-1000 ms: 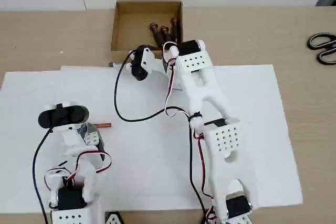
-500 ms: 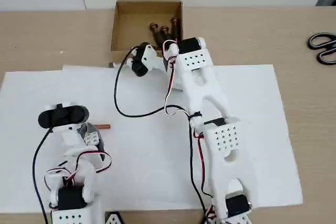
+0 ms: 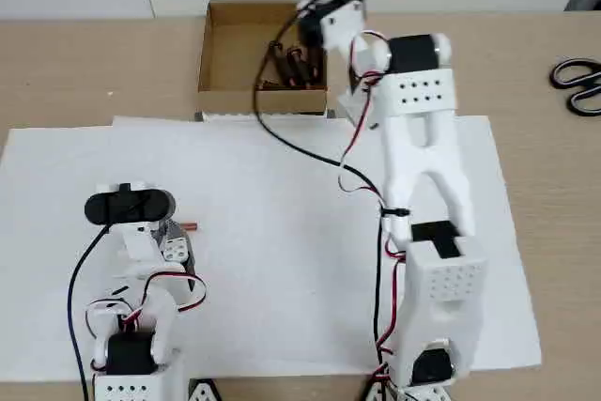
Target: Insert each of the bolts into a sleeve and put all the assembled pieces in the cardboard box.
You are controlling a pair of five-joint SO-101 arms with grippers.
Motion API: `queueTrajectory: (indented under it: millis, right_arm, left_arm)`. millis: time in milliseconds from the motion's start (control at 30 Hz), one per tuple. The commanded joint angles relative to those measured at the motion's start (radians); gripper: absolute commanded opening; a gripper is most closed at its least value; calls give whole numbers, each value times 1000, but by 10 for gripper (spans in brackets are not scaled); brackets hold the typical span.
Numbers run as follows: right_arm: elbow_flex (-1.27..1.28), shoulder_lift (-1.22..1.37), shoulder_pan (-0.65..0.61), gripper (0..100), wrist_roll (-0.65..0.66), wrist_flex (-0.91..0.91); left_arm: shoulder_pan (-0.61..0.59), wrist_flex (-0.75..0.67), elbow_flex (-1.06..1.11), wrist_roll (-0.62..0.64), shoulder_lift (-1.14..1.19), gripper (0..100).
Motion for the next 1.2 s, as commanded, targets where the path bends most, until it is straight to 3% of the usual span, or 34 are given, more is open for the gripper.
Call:
queueTrajectory:
  millis: [0,133,367,633,800,933,1167]
  right_arm:
    - [166,-165,64,3,-149,8]
    - [442,-358,102,3,-305,8]
    - [911,-748,163,4,-443,-8]
    - [1117,-1023,334,4,-600,-56]
    - [1223,-1093,395,4,-614,-96]
    - [1300,-1136,430,4,-615,-88]
    - [1389,-1231,463,4,-617,-97]
  left_arm:
    - [12,-14,-7,-17,-11,6]
    - [11,-14,-7,-15,-11,6]
    - [6,-14,-27,-14,-11,6]
    - [14,63,-343,23,-2,6]
    - [14,212,-516,23,3,6]
    - [8,293,-725,23,153,6]
    - [5,384,-1153,61,611,6]
